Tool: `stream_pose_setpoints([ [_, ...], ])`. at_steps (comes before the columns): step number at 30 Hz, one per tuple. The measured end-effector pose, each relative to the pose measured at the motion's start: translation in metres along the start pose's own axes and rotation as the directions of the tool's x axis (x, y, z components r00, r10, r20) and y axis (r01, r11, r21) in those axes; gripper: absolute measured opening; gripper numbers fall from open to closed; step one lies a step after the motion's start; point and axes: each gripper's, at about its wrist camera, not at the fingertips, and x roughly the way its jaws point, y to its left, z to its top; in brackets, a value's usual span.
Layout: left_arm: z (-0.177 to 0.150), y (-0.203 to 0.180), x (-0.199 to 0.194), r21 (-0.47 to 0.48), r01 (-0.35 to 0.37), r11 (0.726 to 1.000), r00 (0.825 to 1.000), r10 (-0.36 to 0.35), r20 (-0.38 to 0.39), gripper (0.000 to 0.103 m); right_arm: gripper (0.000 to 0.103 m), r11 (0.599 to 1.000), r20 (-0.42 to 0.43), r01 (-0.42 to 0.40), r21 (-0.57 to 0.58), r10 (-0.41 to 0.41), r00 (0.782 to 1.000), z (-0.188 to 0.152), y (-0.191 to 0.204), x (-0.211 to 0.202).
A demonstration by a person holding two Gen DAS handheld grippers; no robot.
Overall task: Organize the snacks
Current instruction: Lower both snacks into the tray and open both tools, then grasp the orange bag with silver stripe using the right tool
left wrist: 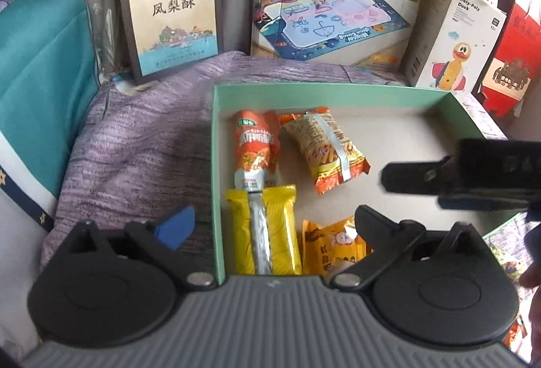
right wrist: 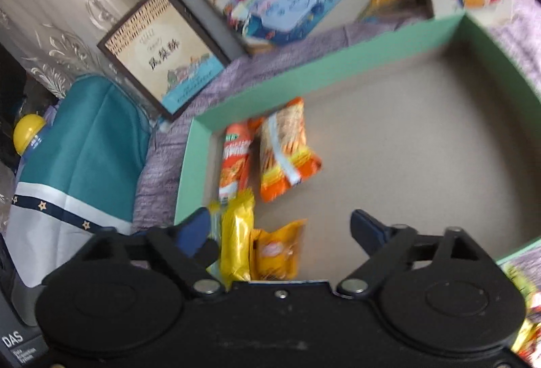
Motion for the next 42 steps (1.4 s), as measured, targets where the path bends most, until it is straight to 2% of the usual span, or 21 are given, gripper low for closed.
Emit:
stream_pose_setpoints([
  [3, -0.002, 0.004, -0.005, -0.037, -0.002, 0.999, 1.0, 0.001, -0.017, 0.103, 0.103, 1.0, 0.021, 0.01, 0.016, -0.011, 1.0, -0.003, -0.006, -0.013],
  [8, -0.012, 0.003, -0.017, -0.056, 0.008, 0.998, 0.999, -0.01, -0.032, 0.103, 0.103, 0.999, 0.029, 0.023, 0.029, -0.024, 0.999, -0.014, -0.014, -0.035],
  [12, -0.024, -0.008, -0.028, -0.029, 0.008, 1.0, 0.999, -0.009, -0.034, 0.103, 0.103, 0.999, 0.041, 0.032, 0.04, -0.034, 0.999, -0.027, -0.022, -0.055],
  [20, -0.056, -0.047, -0.04, 0.037, 0.065, 0.997, 0.996, -0.063, -0.069, 0.103, 0.103, 0.994, 0.035, 0.084, 0.075, -0.086, 0.996, -0.061, -0.051, -0.09],
  [27, -0.083, -0.089, -0.048, 0.136, 0.122, 0.983, 0.989, -0.109, -0.096, 0.103, 0.103, 0.971, 0.027, 0.146, 0.189, -0.154, 0.988, -0.104, -0.1, -0.125],
  [34, -0.106, -0.104, -0.052, 0.149, 0.152, 0.977, 0.983, -0.133, -0.127, 0.103, 0.103, 0.93, -0.031, 0.204, 0.307, -0.204, 0.978, -0.153, -0.139, -0.139],
  [35, -0.108, -0.104, -0.052, 0.147, 0.152, 0.977, 0.983, -0.133, -0.13, 0.103, 0.102, 0.921, -0.041, 0.208, 0.329, -0.206, 0.978, -0.159, -0.143, -0.138],
  [38, -0.113, -0.103, -0.052, 0.144, 0.146, 0.979, 0.983, -0.127, -0.134, 0.103, 0.087, 0.908, -0.055, 0.219, 0.358, -0.213, 0.975, -0.172, -0.149, -0.134],
  [42, -0.112, -0.099, -0.053, 0.139, 0.139, 0.98, 0.984, -0.121, -0.132, 0.103, 0.075, 0.905, -0.076, 0.263, 0.334, -0.253, 0.965, -0.18, -0.143, -0.121],
])
